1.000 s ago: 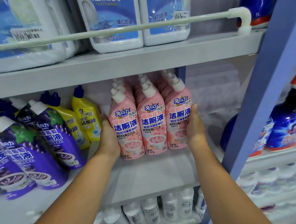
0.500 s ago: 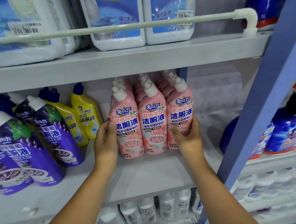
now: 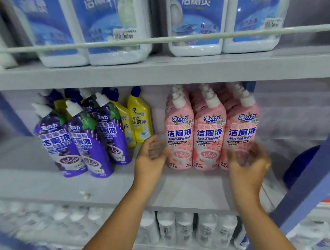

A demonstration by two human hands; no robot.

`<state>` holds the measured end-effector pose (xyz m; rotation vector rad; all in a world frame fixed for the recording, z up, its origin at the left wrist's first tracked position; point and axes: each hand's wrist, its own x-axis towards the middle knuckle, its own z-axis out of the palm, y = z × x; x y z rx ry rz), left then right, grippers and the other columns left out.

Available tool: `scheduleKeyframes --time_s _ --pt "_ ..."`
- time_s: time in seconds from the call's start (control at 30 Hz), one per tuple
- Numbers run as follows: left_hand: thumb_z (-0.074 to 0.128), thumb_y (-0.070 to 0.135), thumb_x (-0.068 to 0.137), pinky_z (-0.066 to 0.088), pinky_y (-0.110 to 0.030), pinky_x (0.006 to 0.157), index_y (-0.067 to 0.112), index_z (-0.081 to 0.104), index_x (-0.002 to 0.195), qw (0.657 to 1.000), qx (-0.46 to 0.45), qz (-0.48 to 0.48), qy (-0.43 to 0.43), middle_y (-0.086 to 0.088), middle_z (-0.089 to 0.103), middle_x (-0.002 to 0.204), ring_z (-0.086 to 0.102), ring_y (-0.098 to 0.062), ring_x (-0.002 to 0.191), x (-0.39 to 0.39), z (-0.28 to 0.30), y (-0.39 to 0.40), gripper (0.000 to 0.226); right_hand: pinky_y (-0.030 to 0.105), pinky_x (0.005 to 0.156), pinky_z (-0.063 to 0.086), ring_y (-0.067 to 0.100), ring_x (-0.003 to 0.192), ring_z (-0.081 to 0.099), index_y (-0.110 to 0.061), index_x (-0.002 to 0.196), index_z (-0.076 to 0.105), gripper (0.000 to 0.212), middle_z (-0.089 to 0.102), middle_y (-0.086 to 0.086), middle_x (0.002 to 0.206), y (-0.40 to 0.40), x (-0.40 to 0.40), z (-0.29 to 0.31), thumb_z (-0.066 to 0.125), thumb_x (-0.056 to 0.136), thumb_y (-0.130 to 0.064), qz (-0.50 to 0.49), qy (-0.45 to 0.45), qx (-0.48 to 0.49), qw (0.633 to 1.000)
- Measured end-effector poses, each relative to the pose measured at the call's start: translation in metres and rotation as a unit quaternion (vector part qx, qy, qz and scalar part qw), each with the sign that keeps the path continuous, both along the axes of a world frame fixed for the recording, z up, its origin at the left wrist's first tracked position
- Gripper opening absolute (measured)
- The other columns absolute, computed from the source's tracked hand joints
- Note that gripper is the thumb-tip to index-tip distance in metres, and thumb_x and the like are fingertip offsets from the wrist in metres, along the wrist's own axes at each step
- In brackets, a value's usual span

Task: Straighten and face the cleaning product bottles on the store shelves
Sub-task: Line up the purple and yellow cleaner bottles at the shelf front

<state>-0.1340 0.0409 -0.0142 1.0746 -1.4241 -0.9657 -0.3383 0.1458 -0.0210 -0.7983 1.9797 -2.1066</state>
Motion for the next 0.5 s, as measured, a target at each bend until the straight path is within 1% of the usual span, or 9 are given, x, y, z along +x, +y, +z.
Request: scheduleKeyframes --time_s 0.07,0.1,0.13,0.2,0.23,0.3,0.37,0.43,0.5 --pt "0.079 0.019 0.087 0.047 -0.006 0.073 0.029 0.060 0.118 0.999 0.016 0.034 0.017 0.012 0.069 0.109 0.067 0.006 0.085 0.026 0.004 0.009 0.038 0.037 0.104 0.047 0.008 0.115 0.048 -0.014 0.127 0.045 0.052 0.040 0.009 0.141 0.009 0.026 0.003 0.078 0.087 -0.019 -0.002 0.033 -0.007 0.999" --pt "0.078 0.020 0.088 0.048 -0.008 0.075 0.029 0.061 0.118 0.998 0.019 0.058 0.029 0.012 0.070 0.109 0.066 0.008 0.085 0.042 0.007 0.014 0.036 0.034 0.106 0.045 0.013 0.120 0.049 -0.014 0.129 0.046 0.052 0.042 0.008 0.139 0.009 0.039 0.003 0.077 0.087 -0.018 0.023 0.050 -0.026 0.998" --pt "0.077 0.022 0.089 0.049 -0.009 0.076 0.028 0.062 0.119 0.996 0.016 0.086 0.033 0.011 0.071 0.108 0.066 0.008 0.087 0.059 0.011 0.019 0.034 0.027 0.104 0.044 0.015 0.120 0.052 -0.015 0.130 0.048 0.051 0.048 0.006 0.135 0.007 0.052 0.003 0.076 0.088 -0.015 0.055 0.058 -0.048 0.996" --pt "0.075 0.023 0.091 0.049 -0.014 0.079 0.026 0.062 0.120 0.989 0.006 0.141 0.033 0.010 0.071 0.107 0.066 0.005 0.087 0.095 0.015 0.028 0.032 0.016 0.095 0.045 0.012 0.109 0.059 -0.016 0.127 0.052 0.044 0.059 0.008 0.121 -0.005 0.077 0.001 0.073 0.089 -0.007 0.121 0.042 -0.064 0.990" --pt "0.075 0.024 0.091 0.051 -0.019 0.082 0.027 0.062 0.119 0.985 0.005 0.166 0.040 0.010 0.071 0.106 0.067 0.003 0.089 0.115 0.016 0.032 0.030 0.013 0.092 0.046 0.008 0.103 0.061 -0.014 0.124 0.054 0.038 0.062 0.008 0.116 -0.012 0.091 0.000 0.071 0.091 -0.005 0.160 0.022 -0.064 0.985" --pt "0.075 0.027 0.091 0.056 -0.036 0.091 0.029 0.064 0.115 0.976 0.006 0.210 0.049 0.010 0.073 0.104 0.069 -0.008 0.098 0.153 0.017 0.037 0.026 0.012 0.087 0.050 0.003 0.096 0.063 -0.009 0.117 0.059 0.027 0.067 0.008 0.111 -0.023 0.124 0.000 0.069 0.093 -0.005 0.243 -0.007 -0.049 0.969" --pt "0.075 0.029 0.092 0.057 -0.048 0.096 0.030 0.065 0.112 0.969 0.006 0.245 0.044 0.010 0.074 0.103 0.070 -0.016 0.101 0.189 0.020 0.036 0.023 0.007 0.078 0.048 -0.001 0.089 0.063 -0.010 0.112 0.063 0.021 0.069 0.006 0.107 -0.033 0.157 -0.002 0.069 0.093 -0.008 0.312 -0.006 -0.022 0.950" --pt "0.074 0.028 0.092 0.056 -0.051 0.097 0.028 0.064 0.113 0.964 0.003 0.263 0.046 0.005 0.074 0.106 0.070 -0.019 0.102 0.220 0.023 0.025 0.023 0.004 0.072 0.046 -0.005 0.086 0.064 -0.018 0.108 0.065 0.019 0.070 -0.002 0.104 -0.047 0.189 -0.003 0.071 0.092 -0.011 0.360 0.005 0.007 0.933" --pt "0.073 0.028 0.092 0.057 -0.043 0.097 0.026 0.061 0.118 0.966 -0.004 0.255 0.036 0.004 0.071 0.111 0.069 -0.013 0.103 0.246 0.023 0.003 0.029 0.007 0.072 0.049 -0.005 0.086 0.066 -0.024 0.108 0.065 0.023 0.071 -0.006 0.104 -0.064 0.216 -0.004 0.074 0.089 -0.013 0.384 0.010 0.025 0.923"
